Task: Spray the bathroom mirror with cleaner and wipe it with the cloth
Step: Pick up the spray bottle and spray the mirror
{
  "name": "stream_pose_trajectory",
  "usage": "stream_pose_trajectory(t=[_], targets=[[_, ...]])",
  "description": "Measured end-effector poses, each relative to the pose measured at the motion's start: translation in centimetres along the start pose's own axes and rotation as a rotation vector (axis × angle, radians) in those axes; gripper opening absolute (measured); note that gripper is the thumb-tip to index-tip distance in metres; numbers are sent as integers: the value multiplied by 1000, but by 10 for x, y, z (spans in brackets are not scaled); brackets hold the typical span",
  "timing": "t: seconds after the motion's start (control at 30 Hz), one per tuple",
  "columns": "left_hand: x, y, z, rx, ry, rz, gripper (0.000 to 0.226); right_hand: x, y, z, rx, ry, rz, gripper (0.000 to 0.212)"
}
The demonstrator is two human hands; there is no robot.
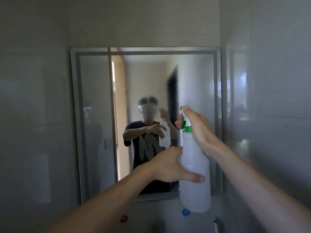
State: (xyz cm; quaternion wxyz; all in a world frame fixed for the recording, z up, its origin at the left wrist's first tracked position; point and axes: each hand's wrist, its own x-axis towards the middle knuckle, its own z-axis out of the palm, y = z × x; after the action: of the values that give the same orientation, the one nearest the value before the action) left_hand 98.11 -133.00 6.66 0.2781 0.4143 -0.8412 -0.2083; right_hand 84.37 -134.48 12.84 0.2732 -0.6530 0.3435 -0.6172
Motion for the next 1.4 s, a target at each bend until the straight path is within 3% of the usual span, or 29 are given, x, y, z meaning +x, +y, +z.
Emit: stream_pose_trajectory(t=[0.07,0.43,0.63,0.8,0.93,1.3,1.4], targets=[[-4,-2,10,4,-18,-8,58,-7,9,3,-105,75,28,61],[-24,-4,37,-55,-6,-31,56,-24,20,8,-289,110,-40,63],[-27,-9,42,-23,13,-54,65,-34,28,7,-151,86,54,47],[-34,-13,53,9,-3,-84,68,-52,37,4,-221,16,-4,36],[-38,-17,64,13,2,-96,67,-57,49,5,-284,-22,67,21],[-46,-24,90,-65,14,-178,58,-67,68,11,-255,-88,150,35],[-50,-24,95,-45,13,-188,57,-69,75,11,-180,-98,195,28]])
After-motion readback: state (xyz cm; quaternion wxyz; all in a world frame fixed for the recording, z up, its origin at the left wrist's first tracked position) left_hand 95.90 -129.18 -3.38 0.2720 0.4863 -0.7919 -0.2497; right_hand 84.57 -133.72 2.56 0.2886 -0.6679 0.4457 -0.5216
